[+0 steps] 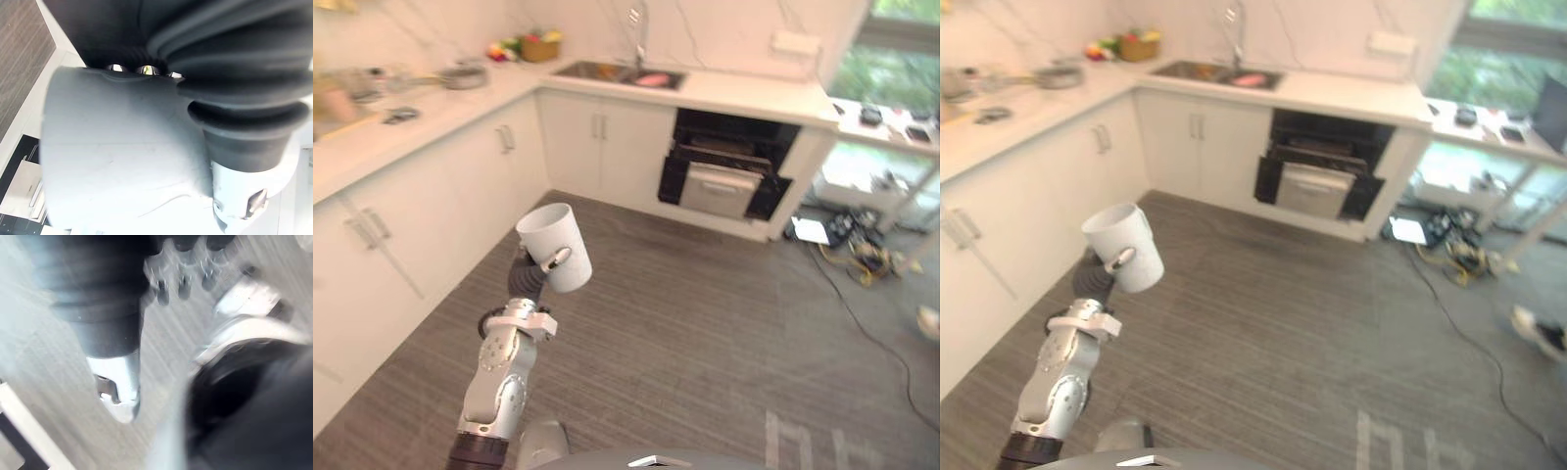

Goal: Walk over to the sink, pick up the cup, carry it to the dishwasher, place the cup inside the dishwasher, then close the dishwasher door

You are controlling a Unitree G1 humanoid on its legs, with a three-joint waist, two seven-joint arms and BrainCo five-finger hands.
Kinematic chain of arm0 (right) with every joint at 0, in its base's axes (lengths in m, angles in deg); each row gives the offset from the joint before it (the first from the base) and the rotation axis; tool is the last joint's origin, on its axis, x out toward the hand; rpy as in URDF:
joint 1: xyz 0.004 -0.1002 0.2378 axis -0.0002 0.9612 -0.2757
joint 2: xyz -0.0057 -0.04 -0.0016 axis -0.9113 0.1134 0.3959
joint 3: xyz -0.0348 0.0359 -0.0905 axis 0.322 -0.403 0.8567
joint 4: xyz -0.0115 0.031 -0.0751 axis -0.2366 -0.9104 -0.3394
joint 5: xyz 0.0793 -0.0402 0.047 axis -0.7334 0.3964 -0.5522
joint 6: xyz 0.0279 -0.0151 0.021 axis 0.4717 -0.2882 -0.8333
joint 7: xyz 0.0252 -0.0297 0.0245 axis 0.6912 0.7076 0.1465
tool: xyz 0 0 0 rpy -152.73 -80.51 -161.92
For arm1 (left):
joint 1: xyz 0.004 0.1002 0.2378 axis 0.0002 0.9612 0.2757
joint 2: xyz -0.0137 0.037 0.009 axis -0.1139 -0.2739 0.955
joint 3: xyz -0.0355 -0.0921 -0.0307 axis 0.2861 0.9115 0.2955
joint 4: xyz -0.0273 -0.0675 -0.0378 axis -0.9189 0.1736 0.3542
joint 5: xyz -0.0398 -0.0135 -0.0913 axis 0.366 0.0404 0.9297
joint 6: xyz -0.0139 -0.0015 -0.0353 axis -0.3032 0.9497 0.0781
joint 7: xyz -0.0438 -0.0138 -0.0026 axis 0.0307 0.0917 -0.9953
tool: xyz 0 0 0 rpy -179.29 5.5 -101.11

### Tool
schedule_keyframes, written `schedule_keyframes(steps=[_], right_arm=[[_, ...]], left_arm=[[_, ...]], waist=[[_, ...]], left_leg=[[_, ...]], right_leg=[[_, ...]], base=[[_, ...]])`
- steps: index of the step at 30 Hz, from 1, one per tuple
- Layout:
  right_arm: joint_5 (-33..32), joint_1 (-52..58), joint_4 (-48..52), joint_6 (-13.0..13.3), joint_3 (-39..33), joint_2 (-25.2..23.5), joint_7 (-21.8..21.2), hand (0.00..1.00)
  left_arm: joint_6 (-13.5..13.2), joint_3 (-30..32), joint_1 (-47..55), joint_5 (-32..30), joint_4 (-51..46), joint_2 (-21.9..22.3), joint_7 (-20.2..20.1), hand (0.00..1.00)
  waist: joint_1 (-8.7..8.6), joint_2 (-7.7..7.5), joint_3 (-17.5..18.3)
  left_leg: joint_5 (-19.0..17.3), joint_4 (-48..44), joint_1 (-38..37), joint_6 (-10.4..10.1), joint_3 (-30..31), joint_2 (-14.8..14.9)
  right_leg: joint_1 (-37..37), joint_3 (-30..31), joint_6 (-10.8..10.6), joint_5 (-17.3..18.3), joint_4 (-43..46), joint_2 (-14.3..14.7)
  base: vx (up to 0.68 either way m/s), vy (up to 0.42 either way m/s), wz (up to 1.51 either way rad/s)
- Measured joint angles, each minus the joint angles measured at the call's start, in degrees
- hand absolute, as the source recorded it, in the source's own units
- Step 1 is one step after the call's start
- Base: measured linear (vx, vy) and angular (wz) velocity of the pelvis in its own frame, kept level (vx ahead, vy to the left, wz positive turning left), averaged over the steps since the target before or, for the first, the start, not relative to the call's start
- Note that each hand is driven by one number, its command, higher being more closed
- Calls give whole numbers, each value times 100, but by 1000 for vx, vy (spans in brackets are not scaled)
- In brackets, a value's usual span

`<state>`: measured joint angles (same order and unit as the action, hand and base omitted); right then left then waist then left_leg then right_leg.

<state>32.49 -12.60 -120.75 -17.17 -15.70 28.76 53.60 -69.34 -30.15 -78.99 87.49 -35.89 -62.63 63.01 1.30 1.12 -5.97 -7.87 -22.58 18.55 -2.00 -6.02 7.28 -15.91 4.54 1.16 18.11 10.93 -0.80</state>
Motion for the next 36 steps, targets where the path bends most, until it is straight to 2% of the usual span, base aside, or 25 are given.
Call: schedule_keyframes(steps=[1, 2, 4, 7, 9, 12, 13, 14, 15, 16, 18, 19, 22, 23, 25, 26, 27, 28, 29, 30, 31, 32, 33, 34, 36], right_arm=[[0, -115, 133, 105, 176, 102, 74, 0], [-1, -338, 208, 185, 400, 116, 156, 0], [-9, -578, 352, 246, 589, -101, 246, 0], [73, -726, 361, 290, 736, -4, 396, 0], [71, -639, 641, 352, 725, 71, 610, 0], [84, -503, 1325, 538, 711, 6, 861, 0], [202, -479, 1600, 623, 709, -62, 994, 0], [471, -381, 2088, 821, 752, -155, 1041, 0], [543, -359, 2281, 871, 759, -210, 1029, 0], [642, -241, 2707, 980, 764, -360, 990, 0], [744, -31, 3267, 1082, 758, -530, 891, 0], [751, 135, 3661, 1163, 751, -578, 748, 0], [748, 305, 4155, 1262, 748, -582, 435, 0], [747, 304, 4196, 1311, 755, -574, 354, 0], [743, 319, 4194, 1313, 811, -554, 314, 0], [743, 296, 4189, 1304, 886, -481, 318, 0], [744, 221, 4185, 1297, 933, -452, 322, 0], [744, 162, 4185, 1292, 949, -456, 327, 0], [744, 82, 4190, 1280, 955, -452, 337, 0], [742, 25, 4197, 1270, 961, -450, 344, 0], [742, 32, 4213, 1271, 959, -439, 348, 0], [741, 79, 4246, 1273, 952, -380, 372, 0], [730, 93, 4280, 1301, 919, -326, 388, 0], [724, 92, 4285, 1329, 895, -319, 397, 0], [621, 64, 4336, 1487, 721, -265, 544, 0]], left_arm=[[-4, 8, 72, 0, -164, 54, 10, 100], [-17, 86, 216, 1, -292, 70, 41, 100], [-11, 395, 182, 13, -257, -53, 60, 100], [-30, 863, 171, 54, -275, -204, 55, 100], [-31, 1131, 189, 135, -350, -249, 25, 100], [-52, 1202, 218, 111, -712, -266, -119, 100], [-59, 1141, 264, 59, -846, -268, -118, 100], [-135, 909, 370, -21, -950, -251, -102, 100], [-165, 876, 364, -64, -935, -239, -71, 100], [-248, 775, 366, -122, -837, -237, -46, 100], [-365, 694, 353, -211, -729, -242, -41, 100], [-428, 634, 345, -228, -727, -237, -54, 100], [-535, 567, 346, -323, -686, -258, -70, 100], [-539, 550, 354, -333, -598, -275, -74, 100], [-540, 470, 463, -335, -581, -259, -76, 100], [-552, 410, 504, -335, -561, -201, -74, 100], [-556, 324, 584, -335, -555, -125, -72, 100], [-556, 267, 621, -335, -544, -99, -69, 100], [-556, 162, 654, -335, -469, -21, -71, 100], [-570, 79, 650, -349, -387, 63, -76, 100], [-581, 44, 654, -377, -333, 127, -70, 100], [-595, -36, 674, -447, -211, 238, -71, 100], [-588, -81, 675, -450, -110, 269, -83, 100], [-586, -80, 678, -451, -78, 264, -90, 100], [-586, -28, 648, -451, -21, 264, -90, 100]], waist=[[31, 188, -28], [99, 282, -58], [28, 92, -144], [98, 39, -155], [168, -185, -61], [156, -413, -92], [81, -505, -110], [-55, -373, -133], [-76, -390, -153], [-160, -258, -234], [-342, -250, -226], [-423, -237, -223], [-455, -272, -228], [-455, -324, -244], [-507, -371, -209], [-512, -328, -121], [-463, -222, -51], [-468, -139, -51], [-462, 86, -11], [-450, 237, -47], [-449, 287, -57], [-419, 350, -78], [-383, 414, -104], [-357, 382, -124], [-264, 329, -142]], left_leg=[[669, 1046, -112, -79, 193, -54], [1565, 1081, -276, -159, 319, -59], [1269, 421, -201, -22, 276, -197], [534, -441, -277, 128, 178, -240], [185, -394, -641, 264, -98, -533], [-120, -176, -1086, 421, -303, -916], [-218, 51, -1381, 496, -319, -1093], [-283, 476, -1914, 640, -314, -1190], [-303, 583, -2105, 711, -313, -1182], [-365, 796, -2458, 740, -296, -1139], [-468, 997, -2763, 749, -200, -1079], [-598, 1047, -2836, 724, -132, -1003], [-793, 1257, -3264, 546, -28, -943], [-892, 1431, -3601, 451, 56, -1008], [-1147, 1594, -4148, 345, 346, -1031], [-1302, 1532, -4309, 345, 483, -946], [-1303, 1151, -4204, 353, 471, -844], [-1299, 801, -4078, 361, 443, -769], [-1198, -189, -3681, 358, 361, -552], [-688, -1381, -3192, -22, 195, -255], [-213, -2000, -2942, -177, 114, -96], [299, -3205, -2446, -147, -35, 307], [83, -4040, -1975, -2, -175, 608], [-49, -4219, -1751, 64, -242, 673], [-610, -3761, -1117, 168, -531, 700]], right_leg=[[-61, 275, -133, 102, -7, 46], [-215, 677, -152, 219, -54, -8], [-376, 984, -50, 163, 6, -60], [-480, 1053, -10, -158, 569, -197], [-316, 841, -306, -365, 1437, -503], [443, 513, -1092, -1074, 3147, -881], [791, 232, -1015, -1910, 3787, -1123], [1377, -33, -622, -1836, 4781, -1274], [1637, -117, -434, -1413, 5088, -1224], [2101, -286, -352, -854, 5249, -1008], [2659, -565, -331, -452, 4854, -714], [3093, -767, -343, -352, 4036, -509], [3388, -992, -617, -1338, 581, -190], [3512, -1135, -665, -1632, 120, -193], [3455, -1290, -427, -1616, 99, -213], [3507, -1182, -77, -2240, 408, -129], [3613, -1191, 9, -2388, 763, -83], [3590, -1278, 68, -2375, 851, -72], [3504, -1474, 188, -2108, 962, -10], [3258, -1528, 225, -1826, 984, 129], [3078, -1553, 237, -1676, 964, 207], [2639, -1573, 306, -1473, 792, 388], [2169, -1575, 374, -1315, 590, 541], [1965, -1572, 391, -1250, 489, 567], [1333, -1521, 401, -1176, 107, 551]], base=[[492, 393, -130], [545, 475, -117], [415, 336, -43], [412, 233, -9], [432, 182, -13], [312, 164, -18], [406, 240, -20], [358, 207, -22], [435, 243, -26], [356, 174, -4], [371, 117, 25], [398, 59, 36], [517, 24, 25], [603, -31, 49], [683, -72, 62], [848, -138, 55], [688, -143, 47], [629, -175, 29], [608, -159, 23], [601, -154, 21], [621, -140, 19], [759, -160, 13], [641, -127, 7], [619, -102, 0], [552, -76, -14]])
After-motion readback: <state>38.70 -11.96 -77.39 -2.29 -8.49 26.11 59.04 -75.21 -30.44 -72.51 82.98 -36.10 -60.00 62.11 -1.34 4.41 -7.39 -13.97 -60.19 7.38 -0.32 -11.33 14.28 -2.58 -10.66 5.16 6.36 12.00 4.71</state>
